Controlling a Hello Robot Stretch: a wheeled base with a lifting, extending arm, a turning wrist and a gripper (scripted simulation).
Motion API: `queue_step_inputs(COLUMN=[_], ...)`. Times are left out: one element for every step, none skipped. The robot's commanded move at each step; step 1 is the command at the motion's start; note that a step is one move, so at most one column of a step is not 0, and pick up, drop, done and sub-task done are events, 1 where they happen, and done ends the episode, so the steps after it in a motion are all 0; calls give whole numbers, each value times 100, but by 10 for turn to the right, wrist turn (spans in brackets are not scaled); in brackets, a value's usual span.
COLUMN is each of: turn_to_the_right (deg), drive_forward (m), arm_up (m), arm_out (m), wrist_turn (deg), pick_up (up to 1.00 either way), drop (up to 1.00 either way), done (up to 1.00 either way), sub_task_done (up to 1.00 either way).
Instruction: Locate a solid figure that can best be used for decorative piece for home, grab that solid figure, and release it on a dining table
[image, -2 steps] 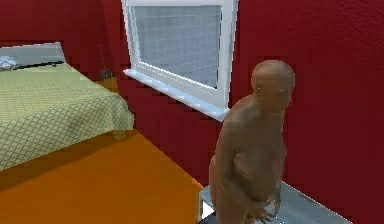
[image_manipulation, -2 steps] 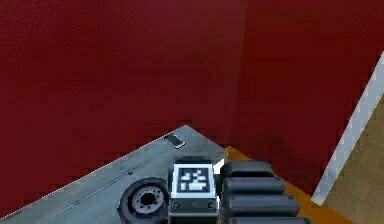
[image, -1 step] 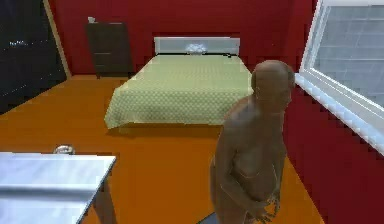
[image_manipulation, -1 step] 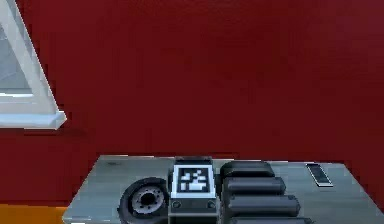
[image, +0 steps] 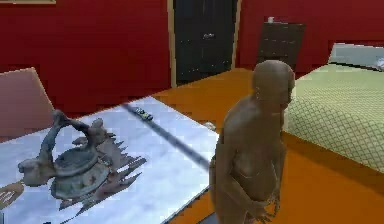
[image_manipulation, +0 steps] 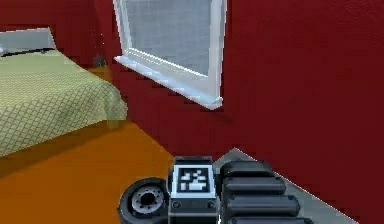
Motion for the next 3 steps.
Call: queue_step_inputs(turn_to_the_right=[-420, 0, -450], drive_forward=[0, 15, 0], arm_up=[0, 0, 0], arm_out=[0, 0, 0], wrist_turn=[0, 0, 0], pick_up=[0, 0, 0], drop=[0, 0, 0], done=[0, 0, 0], sub_task_done=[0, 0, 0])
